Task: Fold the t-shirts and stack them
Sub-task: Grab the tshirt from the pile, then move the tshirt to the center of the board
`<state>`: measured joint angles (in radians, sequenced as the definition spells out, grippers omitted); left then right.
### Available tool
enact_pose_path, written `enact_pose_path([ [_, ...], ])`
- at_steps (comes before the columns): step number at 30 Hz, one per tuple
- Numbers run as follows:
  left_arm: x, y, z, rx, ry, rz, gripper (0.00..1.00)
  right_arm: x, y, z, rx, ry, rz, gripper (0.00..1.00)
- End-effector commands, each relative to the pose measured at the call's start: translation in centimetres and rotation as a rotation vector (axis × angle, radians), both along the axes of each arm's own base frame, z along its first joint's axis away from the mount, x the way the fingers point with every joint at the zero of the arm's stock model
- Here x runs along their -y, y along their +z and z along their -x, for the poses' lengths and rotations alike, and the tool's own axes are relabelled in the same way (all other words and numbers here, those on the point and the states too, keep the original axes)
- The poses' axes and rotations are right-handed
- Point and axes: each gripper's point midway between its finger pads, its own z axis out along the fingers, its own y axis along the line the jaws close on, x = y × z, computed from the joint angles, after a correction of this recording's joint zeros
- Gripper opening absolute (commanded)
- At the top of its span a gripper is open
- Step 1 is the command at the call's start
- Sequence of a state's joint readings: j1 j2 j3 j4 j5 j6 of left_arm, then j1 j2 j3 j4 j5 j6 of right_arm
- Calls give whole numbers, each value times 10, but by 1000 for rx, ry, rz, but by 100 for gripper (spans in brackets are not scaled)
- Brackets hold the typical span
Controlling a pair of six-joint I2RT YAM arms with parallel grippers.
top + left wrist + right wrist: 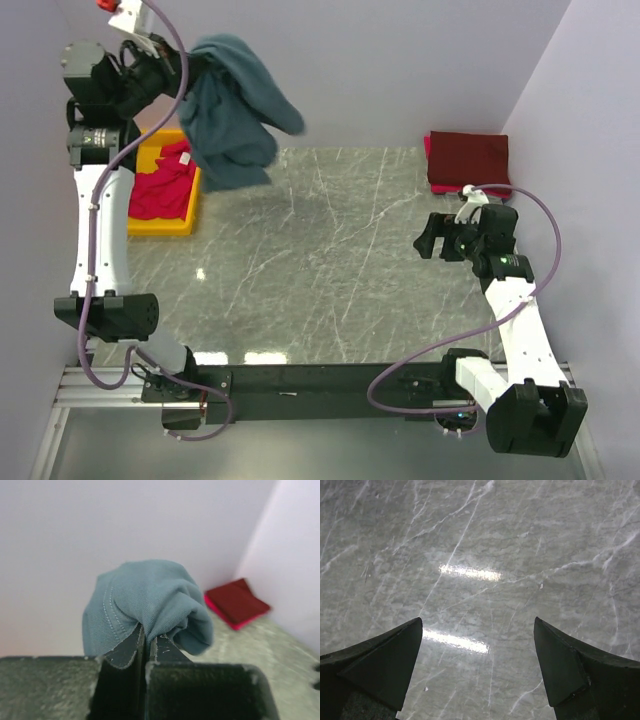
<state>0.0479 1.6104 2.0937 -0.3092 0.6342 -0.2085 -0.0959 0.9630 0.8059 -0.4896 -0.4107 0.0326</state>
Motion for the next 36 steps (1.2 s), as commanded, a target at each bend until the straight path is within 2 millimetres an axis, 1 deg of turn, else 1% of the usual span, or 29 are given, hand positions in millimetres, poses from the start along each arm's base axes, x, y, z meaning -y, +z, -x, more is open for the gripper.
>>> enact_pose_path([
  [1, 29, 22, 29, 60, -111, 31, 1, 1, 25, -6, 79, -2, -12, 98],
  [2, 47, 19, 35, 43, -167, 44, 1, 2, 26, -7, 79, -5, -13, 98],
  [3, 52, 15, 37, 33, -190, 50, 0, 2, 25, -7, 76, -5, -13, 98],
  [4, 57, 3, 37, -1, -211, 55, 0, 2, 26, -7, 75, -5, -13, 98],
  [6, 68, -10, 40, -37, -269, 78, 0, 2, 25, -7, 67, 2, -16, 98],
  [7, 71, -37, 36, -108, -290, 89, 1, 2, 25, -7, 67, 4, -15, 98],
  [9, 79, -66, 44, -148, -375, 56, 2, 1, 26, -6, 63, 13, -18, 98],
  [10, 81, -99, 48, -211, -398, 45, 9, 1, 25, -5, 61, 16, -15, 98],
  [11, 81, -116, 48, -219, -404, 16, 21, 0, 25, -4, 60, 27, -13, 98],
  [12, 78, -152, 48, -308, -381, 17, 51, -2, 25, -3, 58, 35, -13, 98],
  [13, 75, -170, 47, -320, -363, -27, 61, -3, 26, -3, 57, 42, -17, 98],
  [14, 71, -186, 46, -353, -345, -48, 67, -3, 25, -2, 53, 55, -9, 98],
  [15, 67, -209, 46, -408, -327, -67, 75, -5, 25, -1, 52, 75, -10, 98],
  [16, 64, -224, 51, -437, -329, -98, 84, -6, 25, -1, 48, 83, -13, 98],
  [17, 59, -232, 52, -456, -327, -102, 87, -7, 22, -1, 31, 94, -12, 98],
  [18, 57, -242, 57, -476, -335, -106, 96, -11, 22, -1, 25, 117, -26, 98],
  [20, 54, -253, 65, -481, -349, -135, 98, -15, 17, -1, -15, 151, -42, 98],
  [23, 52, -280, 80, -522, -354, -172, 97, -25, 7, -3, -60, 206, -74, 98],
  [26, 48, -319, 98, -608, -370, -222, 94, -38, -9, -5, -115, 262, -67, 98],
  [27, 47, -336, 105, -652, -379, -234, 92, -49, -13, -5, -129, 298, -56, 98],
  [28, 46, -347, 109, -662, -392, -265, 90, -55, -19, -9, -146, 317, -41, 97],
  [29, 46, -360, 118, -710, -399, -276, 88, -61, -22, -11, -152, 334, -34, 96],
  [30, 46, -376, 126, -754, -414, -281, 83, -74, -23, -12, -152, 375, -23, 94],
  [31, 48, -385, 133, -763, -436, -306, 82, -80, -25, -21, -147, 385, -16, 93],
  [32, 48, -400, 144, -803, -449, -324, 79, -85, -27, -27, -144, 393, -4, 93],
  [33, 49, -407, 149, -807, -460, -350, 78, -90, -27, -32, -141, 402, 0, 91],
  [34, 54, -413, 155, -784, -488, -397, 78, -101, -27, -45, -138, 417, -3, 90],
  [35, 56, -419, 160, -777, -495, -429, 77, -107, -27, -53, -140, 425, -9, 89],
  [36, 51, -430, 160, -748, -465, -489, 77, -112, -27, -61, -142, 431, -17, 86],
])
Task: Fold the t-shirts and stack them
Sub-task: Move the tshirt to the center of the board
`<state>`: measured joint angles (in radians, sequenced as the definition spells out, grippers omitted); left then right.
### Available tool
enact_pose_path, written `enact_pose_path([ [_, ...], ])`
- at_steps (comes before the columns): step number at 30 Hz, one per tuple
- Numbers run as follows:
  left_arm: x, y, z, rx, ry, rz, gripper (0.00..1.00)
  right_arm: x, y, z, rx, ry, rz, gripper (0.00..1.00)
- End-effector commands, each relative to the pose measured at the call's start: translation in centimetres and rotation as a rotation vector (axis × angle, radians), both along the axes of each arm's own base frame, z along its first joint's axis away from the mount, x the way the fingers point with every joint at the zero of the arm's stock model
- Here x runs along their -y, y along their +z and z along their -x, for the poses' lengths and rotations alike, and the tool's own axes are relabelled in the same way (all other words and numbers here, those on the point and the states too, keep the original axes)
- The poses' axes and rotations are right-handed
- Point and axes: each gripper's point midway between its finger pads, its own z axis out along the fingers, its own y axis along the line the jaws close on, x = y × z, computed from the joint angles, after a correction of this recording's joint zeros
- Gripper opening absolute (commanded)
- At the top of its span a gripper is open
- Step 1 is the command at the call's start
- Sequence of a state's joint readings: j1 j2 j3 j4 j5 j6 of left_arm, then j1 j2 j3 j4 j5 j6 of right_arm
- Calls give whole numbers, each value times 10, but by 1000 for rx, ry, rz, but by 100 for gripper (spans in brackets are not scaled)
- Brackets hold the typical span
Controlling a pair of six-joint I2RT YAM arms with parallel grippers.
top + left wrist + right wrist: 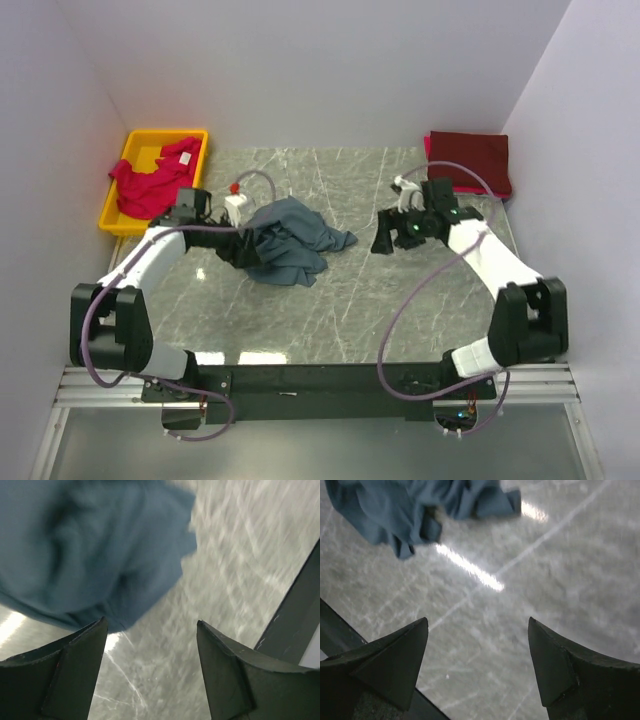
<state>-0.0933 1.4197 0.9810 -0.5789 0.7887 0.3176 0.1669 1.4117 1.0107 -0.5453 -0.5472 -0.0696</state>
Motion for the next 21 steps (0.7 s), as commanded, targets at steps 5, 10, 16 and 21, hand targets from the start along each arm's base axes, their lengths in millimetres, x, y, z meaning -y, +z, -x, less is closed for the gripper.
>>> enact_pose_path([
  [5, 4, -36, 20, 235, -173, -213, 78, -51, 15, -95, 88, 49, -63, 81],
  [10, 24, -44, 20, 341, -283, -288, 80, -83, 6, -121, 89, 109, -82, 80],
  [16, 38, -71, 15, 380, -303, -366, 84, -117, -22, -120, 37, 190, -54, 81],
  [21, 38, -91, 11, 385, -316, -420, 82, -129, -48, -108, -38, 219, -57, 81],
])
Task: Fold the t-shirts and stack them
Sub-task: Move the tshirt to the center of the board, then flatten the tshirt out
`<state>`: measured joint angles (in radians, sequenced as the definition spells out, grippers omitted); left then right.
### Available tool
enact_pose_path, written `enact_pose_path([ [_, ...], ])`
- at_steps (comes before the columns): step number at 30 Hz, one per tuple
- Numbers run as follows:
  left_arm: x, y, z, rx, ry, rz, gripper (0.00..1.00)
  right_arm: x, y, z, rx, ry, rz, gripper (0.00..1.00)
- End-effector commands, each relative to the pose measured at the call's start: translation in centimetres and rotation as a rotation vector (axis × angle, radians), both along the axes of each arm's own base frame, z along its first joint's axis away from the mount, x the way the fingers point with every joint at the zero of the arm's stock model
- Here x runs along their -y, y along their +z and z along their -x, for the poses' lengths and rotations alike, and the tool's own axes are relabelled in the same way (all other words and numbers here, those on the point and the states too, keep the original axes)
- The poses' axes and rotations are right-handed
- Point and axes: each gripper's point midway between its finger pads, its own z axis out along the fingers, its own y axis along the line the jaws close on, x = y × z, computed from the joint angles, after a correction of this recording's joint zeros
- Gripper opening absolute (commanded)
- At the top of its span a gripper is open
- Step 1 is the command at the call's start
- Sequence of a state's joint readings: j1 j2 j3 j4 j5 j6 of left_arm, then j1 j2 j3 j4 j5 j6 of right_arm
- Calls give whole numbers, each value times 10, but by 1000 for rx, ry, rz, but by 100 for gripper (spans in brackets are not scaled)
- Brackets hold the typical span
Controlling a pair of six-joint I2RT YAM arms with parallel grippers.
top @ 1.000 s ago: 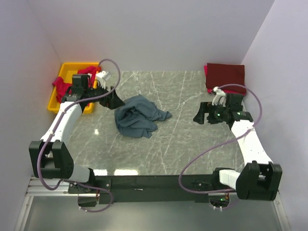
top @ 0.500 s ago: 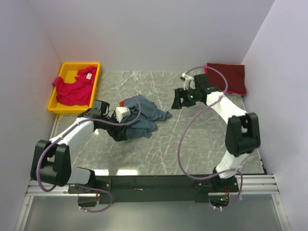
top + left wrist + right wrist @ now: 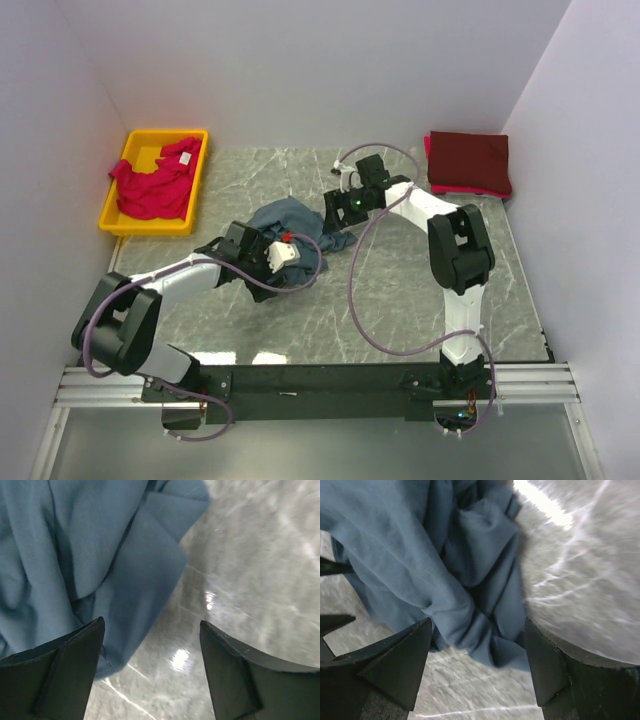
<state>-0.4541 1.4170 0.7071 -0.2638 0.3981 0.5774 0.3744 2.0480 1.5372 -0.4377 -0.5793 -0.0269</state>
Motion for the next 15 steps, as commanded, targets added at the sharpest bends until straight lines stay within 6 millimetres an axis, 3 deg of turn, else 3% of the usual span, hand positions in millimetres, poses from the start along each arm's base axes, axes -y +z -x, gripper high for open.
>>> enact_pose_path([
  [1, 1, -3, -19, 88, -6, -33, 80, -10, -5, 2, -26, 31, -14, 81],
  [4, -4, -13, -18, 81, -21, -75, 70, -11, -19, 11, -85, 34, -15, 81],
  [7, -12, -21, -17, 71, -23, -123, 48, -6, -28, 13, -96, 25, 10, 78],
  [10, -19, -24, -15, 53, -2, -153, 24, 5, -35, 15, -94, 20, 74, 55],
  [11, -20, -21, -16, 52, 2, -155, 19, 11, -37, 14, -92, 13, 95, 40],
  [12, -26, -21, -11, 18, 16, -155, 14, 21, -37, 16, -91, 11, 121, 33],
  [13, -28, -18, -10, 4, 23, -147, 10, 27, -34, 18, -92, 10, 124, 26],
  [14, -30, -6, -13, 23, 36, -125, 1, 43, -31, 14, -96, -18, 121, 11],
  [15, -39, 1, -18, 30, 65, -110, 1, 53, -21, 19, -94, -23, 111, 3],
])
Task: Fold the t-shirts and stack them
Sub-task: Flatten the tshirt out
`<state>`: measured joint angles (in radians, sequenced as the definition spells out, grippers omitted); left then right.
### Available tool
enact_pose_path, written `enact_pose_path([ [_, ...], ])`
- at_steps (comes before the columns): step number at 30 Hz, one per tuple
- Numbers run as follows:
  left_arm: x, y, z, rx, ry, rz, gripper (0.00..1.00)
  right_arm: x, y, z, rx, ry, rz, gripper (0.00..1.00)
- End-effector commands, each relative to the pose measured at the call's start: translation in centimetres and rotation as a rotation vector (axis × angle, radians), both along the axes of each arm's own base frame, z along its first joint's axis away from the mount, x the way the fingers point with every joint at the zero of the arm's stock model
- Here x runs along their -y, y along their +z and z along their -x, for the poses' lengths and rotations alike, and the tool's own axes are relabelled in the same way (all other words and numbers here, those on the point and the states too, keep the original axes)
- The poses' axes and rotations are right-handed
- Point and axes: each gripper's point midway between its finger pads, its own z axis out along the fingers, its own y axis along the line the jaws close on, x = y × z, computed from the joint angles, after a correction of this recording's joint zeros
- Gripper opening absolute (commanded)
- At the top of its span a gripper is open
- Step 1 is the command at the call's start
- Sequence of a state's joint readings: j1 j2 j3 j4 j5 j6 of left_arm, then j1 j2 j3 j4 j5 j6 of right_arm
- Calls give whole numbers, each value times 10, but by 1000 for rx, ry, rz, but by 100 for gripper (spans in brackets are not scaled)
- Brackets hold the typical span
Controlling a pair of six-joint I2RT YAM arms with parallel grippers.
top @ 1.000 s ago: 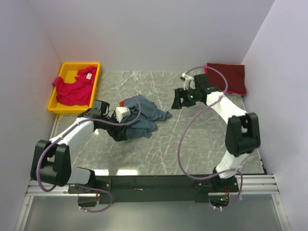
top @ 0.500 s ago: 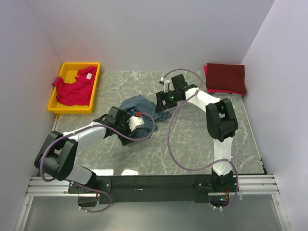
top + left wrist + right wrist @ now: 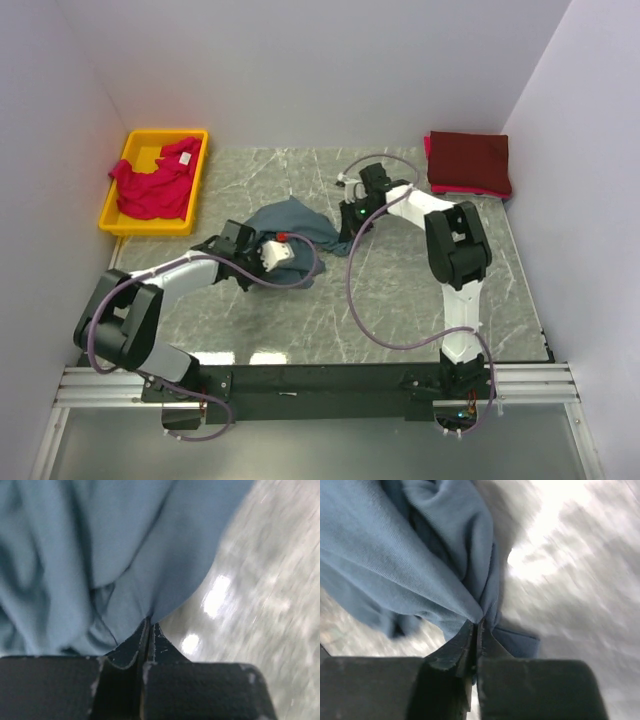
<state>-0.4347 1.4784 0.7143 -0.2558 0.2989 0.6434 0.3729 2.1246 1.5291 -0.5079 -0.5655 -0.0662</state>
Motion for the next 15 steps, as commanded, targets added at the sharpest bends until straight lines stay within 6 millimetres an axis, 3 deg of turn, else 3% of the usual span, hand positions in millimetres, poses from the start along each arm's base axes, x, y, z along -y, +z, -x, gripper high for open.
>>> enact_pose_path([
  [1, -19, 25, -1, 1, 36, 35, 1, 49, 29, 1, 25, -52, 26, 0],
  [6, -53, 66, -8, 107, 40, 65, 1, 119, 71, 7, 64, -138, -15, 0],
  [9, -66, 80, -16, 157, 29, 65, 0, 147, 86, 27, 44, -147, -24, 0],
  [11, -67, 93, -26, 194, 8, 82, 0, 152, 94, 36, 49, -129, -28, 0],
  [13, -73, 114, -41, 241, 19, 109, 0, 172, 110, 42, 82, -149, -23, 0],
  [15, -77, 130, -54, 287, 24, 146, 0, 180, 131, 45, 136, -147, -20, 0],
])
